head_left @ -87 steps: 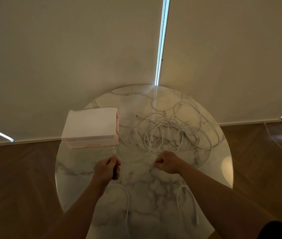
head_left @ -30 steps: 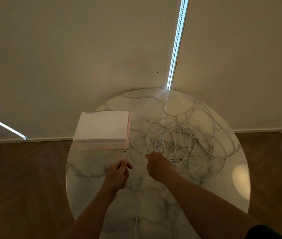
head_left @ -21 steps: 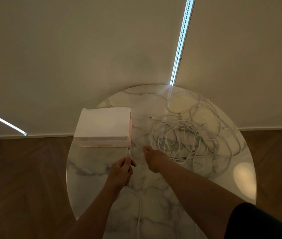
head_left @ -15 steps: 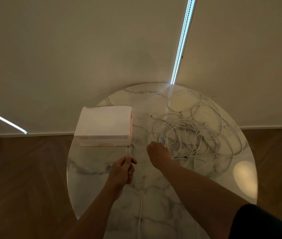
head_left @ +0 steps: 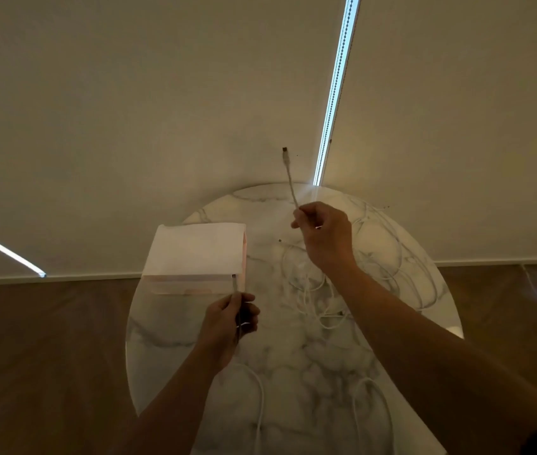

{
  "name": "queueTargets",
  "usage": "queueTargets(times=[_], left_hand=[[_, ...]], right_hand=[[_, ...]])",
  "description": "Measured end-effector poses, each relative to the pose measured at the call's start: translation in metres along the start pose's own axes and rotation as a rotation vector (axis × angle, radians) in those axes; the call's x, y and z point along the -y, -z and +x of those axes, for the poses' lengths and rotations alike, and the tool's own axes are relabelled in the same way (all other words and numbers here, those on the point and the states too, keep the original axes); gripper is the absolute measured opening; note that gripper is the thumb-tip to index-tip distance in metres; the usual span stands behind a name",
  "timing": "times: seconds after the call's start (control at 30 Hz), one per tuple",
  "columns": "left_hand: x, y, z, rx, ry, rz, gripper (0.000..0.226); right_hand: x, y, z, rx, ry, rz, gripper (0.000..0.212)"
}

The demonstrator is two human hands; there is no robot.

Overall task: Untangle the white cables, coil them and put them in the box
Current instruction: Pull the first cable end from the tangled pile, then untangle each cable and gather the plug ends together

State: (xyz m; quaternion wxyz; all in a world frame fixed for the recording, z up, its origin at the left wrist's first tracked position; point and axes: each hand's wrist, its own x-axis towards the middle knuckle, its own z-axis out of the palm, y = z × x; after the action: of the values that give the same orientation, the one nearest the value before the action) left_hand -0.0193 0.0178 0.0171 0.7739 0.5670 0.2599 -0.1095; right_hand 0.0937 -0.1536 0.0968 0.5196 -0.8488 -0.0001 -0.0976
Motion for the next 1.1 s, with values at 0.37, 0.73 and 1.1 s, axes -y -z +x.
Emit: queueTargets(times=[0.37,0.73,1.1], left_hand=[[-0.001,-0.028,-0.006,0.007,0.022,-0.178,0.036],[0.007,-0.032,-0.014,0.061,0.09,-0.247,0.038],[0.008,-0.033,-0.015,0.046,0.112,-0.33,0.034]], right_hand=[[-0.042,-0.015,-0.11,0.379,-0.069,0.018,0.008],[-0.036,-0.014,-0.136,0.258,-0.063,0.015,0.011],[-0.043,-0.016,-0.154,0.355,-0.157,-0.08,0.019]])
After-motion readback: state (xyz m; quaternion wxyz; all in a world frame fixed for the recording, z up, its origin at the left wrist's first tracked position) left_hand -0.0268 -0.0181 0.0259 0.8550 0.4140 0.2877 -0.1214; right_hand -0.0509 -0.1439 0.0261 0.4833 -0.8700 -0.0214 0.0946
